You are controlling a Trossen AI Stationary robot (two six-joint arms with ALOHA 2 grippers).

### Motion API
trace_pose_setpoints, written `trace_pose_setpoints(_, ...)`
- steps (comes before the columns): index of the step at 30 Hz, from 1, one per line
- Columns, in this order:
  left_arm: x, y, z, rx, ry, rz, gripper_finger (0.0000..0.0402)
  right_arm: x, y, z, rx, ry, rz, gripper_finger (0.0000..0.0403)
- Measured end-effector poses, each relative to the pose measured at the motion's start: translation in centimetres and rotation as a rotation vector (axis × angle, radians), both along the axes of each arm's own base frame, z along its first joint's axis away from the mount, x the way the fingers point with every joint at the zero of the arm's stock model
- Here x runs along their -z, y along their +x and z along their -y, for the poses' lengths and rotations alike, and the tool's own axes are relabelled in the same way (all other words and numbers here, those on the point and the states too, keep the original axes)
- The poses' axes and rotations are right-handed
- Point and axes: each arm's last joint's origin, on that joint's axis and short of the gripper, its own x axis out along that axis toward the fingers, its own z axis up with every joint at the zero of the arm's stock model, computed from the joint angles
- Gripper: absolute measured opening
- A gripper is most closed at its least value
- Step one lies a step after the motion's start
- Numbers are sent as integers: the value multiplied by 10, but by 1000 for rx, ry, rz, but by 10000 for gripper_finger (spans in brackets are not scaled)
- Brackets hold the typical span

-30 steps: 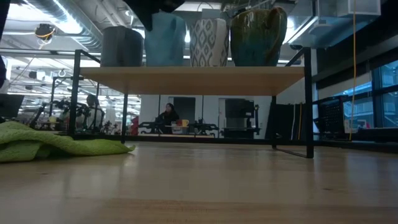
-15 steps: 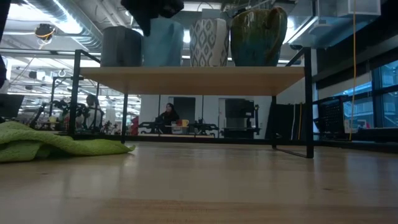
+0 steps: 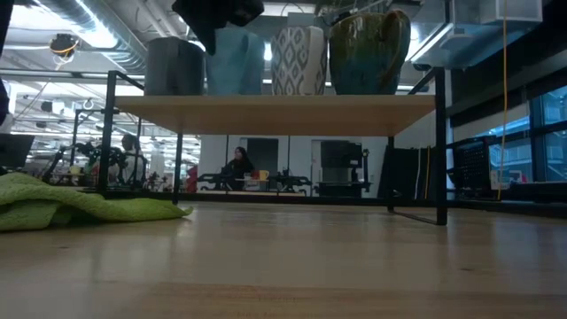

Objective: Stack small to large cups/mugs on shelf
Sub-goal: Put the blue mug on the shelf

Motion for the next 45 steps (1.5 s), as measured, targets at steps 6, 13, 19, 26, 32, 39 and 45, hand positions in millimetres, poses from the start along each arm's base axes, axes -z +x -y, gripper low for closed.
trace_pose_setpoints(6, 1, 0, 0, -3, 13, -7, 35, 0, 0, 0, 8, -13, 9, 61)
trace_pose_setpoints(13, -2, -4, -1, -13, 36, -7, 39, 0, 0, 1, 10, -15, 9, 61)
trace_pose_setpoints(19, -7, -8, -1, -24, 41, 14, 40, 0, 0, 1, 10, -15, 10, 61)
trace_pose_setpoints(26, -9, -10, 0, -27, 32, 28, 38, 0, 0, 1, 12, -13, 12, 61)
trace_pose_setpoints(32, -9, -9, 0, 0, 32, 33, 38, 0, 0, 1, 12, -13, 12, 61)
trace_pose_setpoints(39, -10, -6, 1, 27, 40, 61, 37, 0, 0, 1, 12, -13, 12, 61)
trace_pose_setpoints(45, -10, -6, 0, 49, 67, 60, 23, 0, 0, 1, 12, -12, 12, 61)
